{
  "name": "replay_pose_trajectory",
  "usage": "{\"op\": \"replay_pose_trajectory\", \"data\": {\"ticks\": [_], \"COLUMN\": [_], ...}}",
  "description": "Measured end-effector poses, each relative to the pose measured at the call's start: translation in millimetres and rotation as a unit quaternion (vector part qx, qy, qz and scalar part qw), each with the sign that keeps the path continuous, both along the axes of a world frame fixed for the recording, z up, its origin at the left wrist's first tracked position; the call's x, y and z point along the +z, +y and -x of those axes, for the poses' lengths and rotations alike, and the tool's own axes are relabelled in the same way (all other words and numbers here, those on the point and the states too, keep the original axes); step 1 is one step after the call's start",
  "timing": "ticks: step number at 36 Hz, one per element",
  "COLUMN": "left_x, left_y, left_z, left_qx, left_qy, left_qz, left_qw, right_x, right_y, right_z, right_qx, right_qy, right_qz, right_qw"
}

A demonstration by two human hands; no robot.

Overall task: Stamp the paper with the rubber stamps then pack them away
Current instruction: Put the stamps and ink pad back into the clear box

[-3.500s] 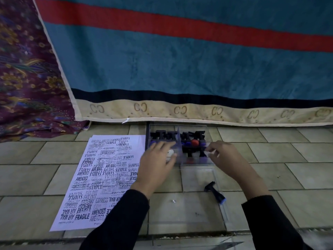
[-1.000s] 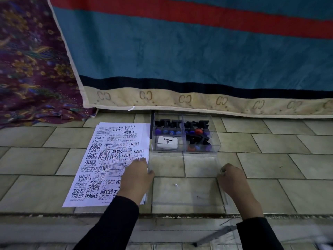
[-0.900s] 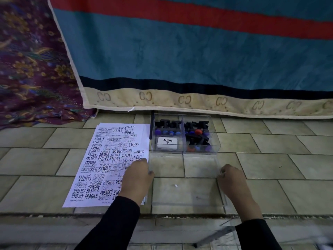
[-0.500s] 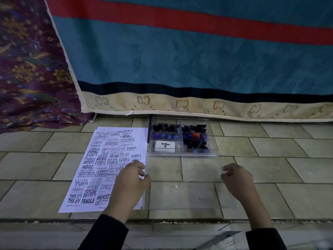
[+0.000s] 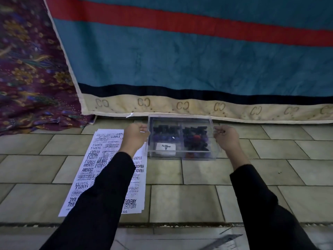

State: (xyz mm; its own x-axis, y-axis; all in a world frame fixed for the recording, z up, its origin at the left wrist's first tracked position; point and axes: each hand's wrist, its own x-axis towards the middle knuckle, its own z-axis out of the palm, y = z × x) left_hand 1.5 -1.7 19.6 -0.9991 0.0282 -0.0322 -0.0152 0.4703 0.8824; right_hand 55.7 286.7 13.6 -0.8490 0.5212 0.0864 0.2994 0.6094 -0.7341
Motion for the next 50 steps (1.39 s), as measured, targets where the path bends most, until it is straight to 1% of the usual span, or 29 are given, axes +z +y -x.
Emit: {"op": "replay_pose_trajectory", "data": {"ticks": [3,8,15,31,37,44,46,50], "left_x": [-4,-11,-14,-16,-16,-20,-20,-17], "left_y": [4,7,10,14,16,14,15,17], "left_z": [9,17,19,19,22,27,28,29], "left_qx": [-0.012,-0.018,-0.018,-0.011,-0.002,0.002,-0.002,-0.027], "left_qy": [-0.009,-0.016,-0.012,0.002,-0.02,-0.057,-0.049,-0.029], "left_qz": [0.003,0.007,0.015,0.012,0.002,0.0,0.015,0.082], "left_qw": [1.0,1.0,1.0,1.0,1.0,0.998,0.999,0.996], "right_x": [-9,-20,-19,-23,-21,-15,-15,-17], "right_y": [4,7,10,12,12,10,7,3], "right_z": [10,16,21,25,25,27,27,25], "right_qx": [-0.005,-0.02,-0.004,-0.021,-0.023,-0.023,-0.026,-0.025], "right_qy": [-0.018,-0.021,-0.03,-0.031,-0.041,-0.079,-0.082,-0.077], "right_qz": [-0.019,-0.034,-0.063,-0.046,-0.045,-0.034,-0.047,-0.07], "right_qw": [1.0,0.999,0.998,0.998,0.998,0.996,0.995,0.994]}}
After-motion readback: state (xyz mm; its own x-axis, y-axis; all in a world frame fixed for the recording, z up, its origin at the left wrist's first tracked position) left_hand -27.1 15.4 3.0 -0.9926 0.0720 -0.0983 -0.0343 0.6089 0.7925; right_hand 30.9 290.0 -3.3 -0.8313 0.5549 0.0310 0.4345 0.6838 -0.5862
